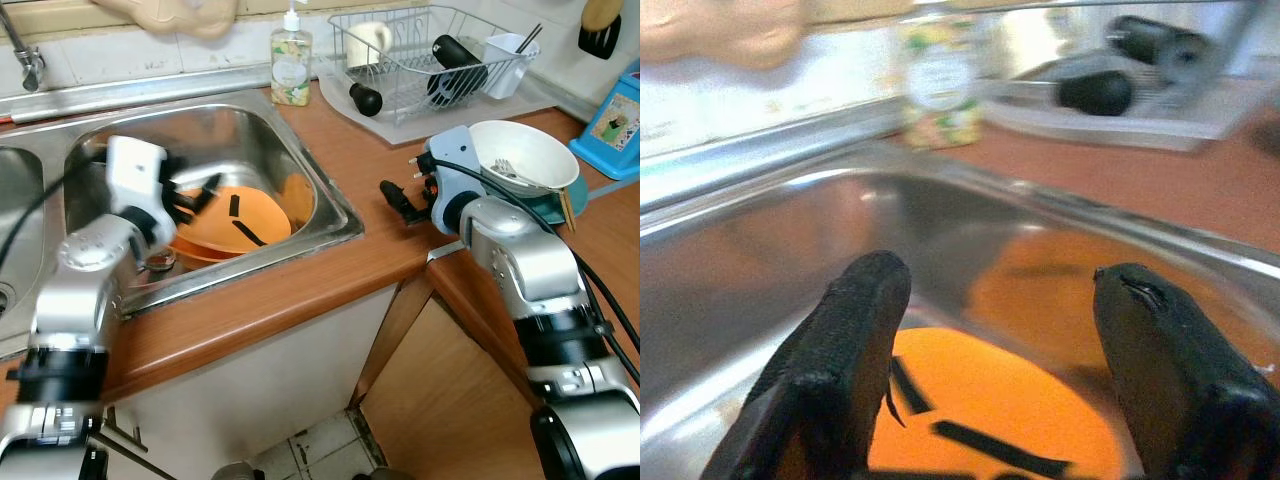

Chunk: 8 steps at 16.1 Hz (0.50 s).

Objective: Kitchen organization

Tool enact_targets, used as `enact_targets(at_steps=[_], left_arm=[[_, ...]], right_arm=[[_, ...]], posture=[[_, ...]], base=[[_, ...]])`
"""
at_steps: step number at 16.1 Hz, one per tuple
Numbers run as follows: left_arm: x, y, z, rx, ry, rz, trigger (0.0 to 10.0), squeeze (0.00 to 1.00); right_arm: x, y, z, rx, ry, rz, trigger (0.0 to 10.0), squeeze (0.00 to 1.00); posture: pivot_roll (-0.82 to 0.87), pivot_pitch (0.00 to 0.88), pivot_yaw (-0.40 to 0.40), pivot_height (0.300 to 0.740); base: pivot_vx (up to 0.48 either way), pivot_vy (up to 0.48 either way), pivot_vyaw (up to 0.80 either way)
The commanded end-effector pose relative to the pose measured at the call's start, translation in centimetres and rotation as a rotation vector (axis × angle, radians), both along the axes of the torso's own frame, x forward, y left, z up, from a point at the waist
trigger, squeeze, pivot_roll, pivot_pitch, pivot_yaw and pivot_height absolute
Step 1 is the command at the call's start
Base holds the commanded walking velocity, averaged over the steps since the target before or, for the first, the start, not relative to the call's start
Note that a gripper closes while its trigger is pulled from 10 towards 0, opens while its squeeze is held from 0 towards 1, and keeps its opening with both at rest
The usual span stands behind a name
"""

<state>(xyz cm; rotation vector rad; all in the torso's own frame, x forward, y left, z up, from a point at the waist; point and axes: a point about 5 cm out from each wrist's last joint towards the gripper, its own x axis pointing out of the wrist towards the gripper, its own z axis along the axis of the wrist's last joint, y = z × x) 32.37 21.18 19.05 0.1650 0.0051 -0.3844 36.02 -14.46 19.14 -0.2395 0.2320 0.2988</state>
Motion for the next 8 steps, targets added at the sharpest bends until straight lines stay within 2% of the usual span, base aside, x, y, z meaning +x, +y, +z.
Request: enact_targets(at_steps=[1, 2, 4, 8], left_arm=[[-0.6, -1.1, 0.2, 0.023, 0.001, -0.089, 10.0, 0.0], [-1.0, -1.6, 0.0, 0.019, 0.01, -0.128, 10.0, 0.0], [-2.1, -2.6, -0.2, 0.007, 0.032, -0.227, 10.0, 0.0], [-2.9, -2.9, -0.4, 0.013, 0.055, -0.269, 10.0, 0.0]], right_arm=[[0.6, -0.5, 0.5, -0.025, -0.023, -0.035, 10.0, 1.0], [0.9, -0.7, 0.4, -0.024, -0.012, -0.049, 10.0, 0.03], [1.7, -1.4, 0.1, -0.008, 0.032, -0.086, 10.0, 0.0], [2.7, -2.5, -0.8, 0.0, 0.098, -0.124, 10.0, 0.0]], posture=[[-0.13, 0.0, -0.03, 0.74], [-0.13, 0.0, -0.026, 0.74], [-0.13, 0.0, -0.028, 0.74], [-0.12, 0.0, -0.035, 0.74]], base=[[0.0, 0.0, 0.0], [0.0, 0.0, 0.0], [0.0, 0.0, 0.0], [0.0, 0.0, 0.0]])
